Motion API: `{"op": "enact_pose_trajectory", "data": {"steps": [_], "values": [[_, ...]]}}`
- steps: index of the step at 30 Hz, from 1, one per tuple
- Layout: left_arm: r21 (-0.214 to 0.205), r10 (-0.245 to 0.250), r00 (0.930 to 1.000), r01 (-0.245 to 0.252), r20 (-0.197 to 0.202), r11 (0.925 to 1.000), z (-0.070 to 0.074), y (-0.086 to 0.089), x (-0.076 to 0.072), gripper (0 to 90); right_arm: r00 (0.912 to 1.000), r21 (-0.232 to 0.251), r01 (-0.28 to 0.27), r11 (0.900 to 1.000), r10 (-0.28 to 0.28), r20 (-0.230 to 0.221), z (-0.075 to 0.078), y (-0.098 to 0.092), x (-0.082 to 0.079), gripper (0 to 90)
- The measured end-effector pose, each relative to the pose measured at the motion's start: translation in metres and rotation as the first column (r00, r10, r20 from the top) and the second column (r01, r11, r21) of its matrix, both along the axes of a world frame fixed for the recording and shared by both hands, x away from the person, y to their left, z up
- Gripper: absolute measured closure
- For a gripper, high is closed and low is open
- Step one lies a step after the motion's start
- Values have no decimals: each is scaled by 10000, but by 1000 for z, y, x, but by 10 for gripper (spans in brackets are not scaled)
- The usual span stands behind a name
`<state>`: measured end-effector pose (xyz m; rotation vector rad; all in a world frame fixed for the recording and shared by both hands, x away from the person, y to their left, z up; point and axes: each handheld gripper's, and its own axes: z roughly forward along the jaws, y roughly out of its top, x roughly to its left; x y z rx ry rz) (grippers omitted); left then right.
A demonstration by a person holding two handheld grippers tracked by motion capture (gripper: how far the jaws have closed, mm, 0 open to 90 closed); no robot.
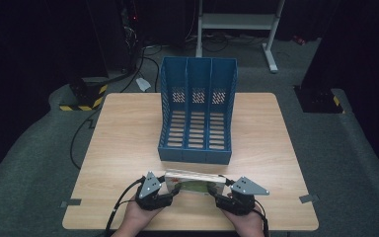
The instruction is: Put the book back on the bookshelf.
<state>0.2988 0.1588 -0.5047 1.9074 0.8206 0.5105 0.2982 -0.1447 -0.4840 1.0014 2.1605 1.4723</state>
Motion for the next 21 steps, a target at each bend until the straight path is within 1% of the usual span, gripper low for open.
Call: {"op": "enact_pose_trajectory", "data": {"steps": [2,4,5,6,7,9,12,13,15,16,18,21], "values": [[89,114,9999,-114,80,9999,0,3,-2,454,9999,6,-91,10000,91,-41,0,3,2,424],[67,188,9998,-188,72,9998,0,10,-3,496,9997,81,-209,9997,210,-134,1,7,4,425],[67,188,9998,-188,72,9998,0,10,-3,512,9996,75,-265,9996,265,-117,0,10,4,422],[40,213,9998,-213,55,9998,0,17,-5,520,9994,68,-331,9994,332,-129,0,13,4,423],[92,213,9998,-213,57,9997,0,20,-5,529,9989,64,-452,9990,453,-146,0,17,4,425],[57,215,9998,-215,24,9998,0,25,-5,551,9982,-36,-582,9983,581,-144,1,22,5,427],[13,246,9997,-246,3,9997,0,25,-6,573,9974,-41,-686,9976,685,-213,3,23,8,423],[32,147,9999,-147,-3,9999,0,24,-6,581,9965,5,-798,9968,798,-235,7,22,13,402],[70,46,10000,-46,14,10000,0,23,-7,599,9957,-63,-843,9964,840,-384,10,21,19,372],[86,65,10000,-65,23,9999,0,23,-7,606,9956,-48,-831,9965,828,-430,11,20,21,368],[-18,78,10000,-78,-57,10000,0,23,-7,613,9946,39,-902,9959,903,-516,11,20,26,364],[-13,56,10000,-56,-54,10000,0,24,-7,619,9946,47,-971,9953,972,-375,11,19,25,367]]}}
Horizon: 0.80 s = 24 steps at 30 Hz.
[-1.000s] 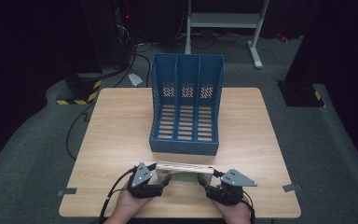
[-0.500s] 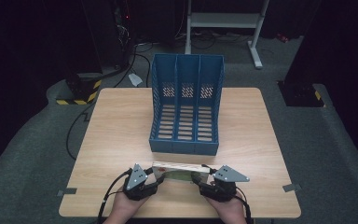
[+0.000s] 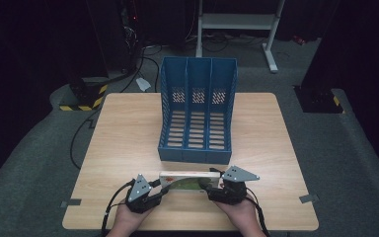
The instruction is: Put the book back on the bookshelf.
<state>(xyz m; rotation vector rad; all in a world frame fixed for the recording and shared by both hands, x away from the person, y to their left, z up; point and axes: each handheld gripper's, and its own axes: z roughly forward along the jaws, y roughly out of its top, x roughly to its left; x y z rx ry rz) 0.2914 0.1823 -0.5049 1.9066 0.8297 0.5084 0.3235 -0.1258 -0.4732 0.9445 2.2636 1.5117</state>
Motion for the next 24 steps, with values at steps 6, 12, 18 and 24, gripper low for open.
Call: {"op": "enact_pose_trajectory", "data": {"steps": [6,12,18,24], "values": [[-68,-59,9999,59,-83,10000,0,1,2,596,9990,42,-174,9998,172,412,1,-1,-9,421],[-53,-79,9998,78,-165,10000,-1,1,4,531,9966,174,-569,9982,557,612,2,0,-19,506],[-181,202,9996,-206,-219,9996,0,6,8,466,9926,93,-996,9950,987,711,3,2,-27,601],[-375,437,9988,-445,-226,9983,0,13,10,445,9908,117,-1121,9936,1109,773,4,0,-30,629]]}}
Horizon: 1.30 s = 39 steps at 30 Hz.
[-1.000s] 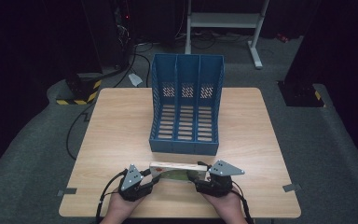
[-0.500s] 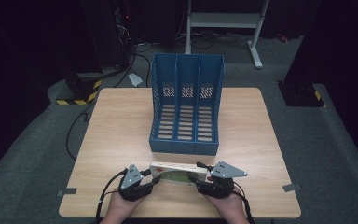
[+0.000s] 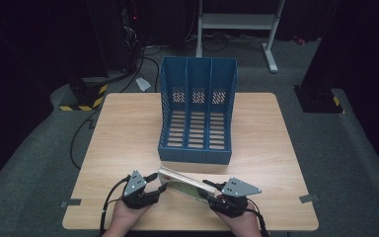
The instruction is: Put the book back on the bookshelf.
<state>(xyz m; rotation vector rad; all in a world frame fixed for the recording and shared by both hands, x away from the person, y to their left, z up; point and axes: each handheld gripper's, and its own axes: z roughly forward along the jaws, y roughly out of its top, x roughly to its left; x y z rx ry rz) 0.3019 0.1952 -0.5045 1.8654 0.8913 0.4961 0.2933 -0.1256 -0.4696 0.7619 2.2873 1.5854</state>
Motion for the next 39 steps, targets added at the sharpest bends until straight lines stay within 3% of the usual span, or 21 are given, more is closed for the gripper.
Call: {"op": "enact_pose_trajectory", "data": {"steps": [9,13,22,27,33,35,39], "values": [[98,278,9996,-278,7,9996,-2,6,3,435,9999,55,86,9999,-86,82,1,0,-1,632],[265,398,9992,-397,-17,9989,-4,9,5,435,9999,21,107,9999,-107,-81,2,2,0,631],[501,550,9983,-541,-168,9973,-7,16,8,435,9998,3,208,9998,-208,-80,5,9,4,587],[382,812,9966,-806,-157,9960,-6,24,9,435,9999,-20,45,10000,-45,-158,4,12,7,632],[631,1097,9936,-1078,-262,9922,-8,35,12,433,10000,-67,-3,10000,3,-2,4,12,6,657],[781,1323,9907,-1294,-332,9885,-10,38,14,431,10000,-67,10,10000,-10,14,3,12,6,663],[1484,1999,9780,-1893,-601,9706,-15,41,19,423,9999,-69,52,10000,-52,111,3,13,5,675]]}}
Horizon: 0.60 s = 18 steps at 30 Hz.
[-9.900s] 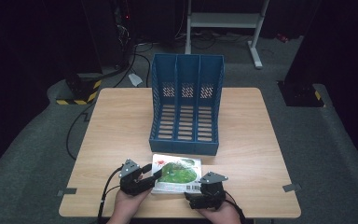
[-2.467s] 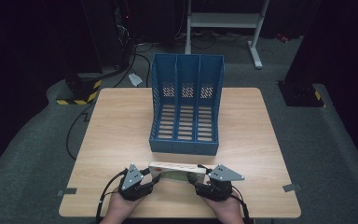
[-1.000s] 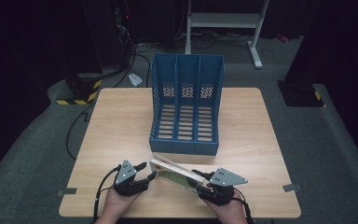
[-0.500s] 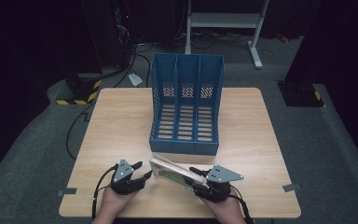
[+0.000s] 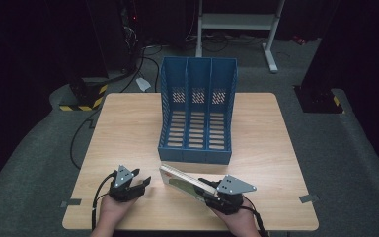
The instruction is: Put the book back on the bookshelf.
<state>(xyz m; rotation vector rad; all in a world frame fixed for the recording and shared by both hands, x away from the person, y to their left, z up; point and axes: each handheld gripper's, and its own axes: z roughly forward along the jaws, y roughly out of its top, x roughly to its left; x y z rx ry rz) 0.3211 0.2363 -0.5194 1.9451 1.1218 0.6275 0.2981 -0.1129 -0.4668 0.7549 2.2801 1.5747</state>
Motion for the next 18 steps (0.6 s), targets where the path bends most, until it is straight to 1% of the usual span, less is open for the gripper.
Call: {"op": "enact_pose_trajectory", "data": {"steps": [1,2,5,6,9,10,12,13,18], "values": [[265,113,9999,-110,-108,9996,-1,0,1,420,10000,-30,11,10000,-11,34,0,0,0,681],[443,214,9995,-205,-216,9988,-3,0,2,414,10000,-54,-11,10000,12,37,0,0,0,687],[823,408,9980,-367,-482,9959,-8,0,5,405,10000,-117,-25,9999,26,78,1,0,0,695],[864,463,9973,-413,-570,9954,-8,-1,6,403,9999,-136,-35,9999,36,94,1,0,0,697],[753,569,9962,-519,-658,9958,-8,-1,7,388,10000,-190,-47,9998,48,78,1,1,-1,710],[671,554,9953,-501,-796,9965,-8,0,8,366,9999,-210,-25,9998,28,104,1,2,-2,714],[343,674,9921,-641,-1057,9974,-9,2,10,334,9999,-277,-17,9996,21,148,1,3,-3,715],[319,674,9914,-642,-1123,9974,-9,3,11,323,9999,-288,-4,9996,8,149,1,3,-3,714],[335,688,9914,-655,-1112,9973,-9,2,11,310,9999,-352,82,9993,-77,136,2,4,-3,714]]}}
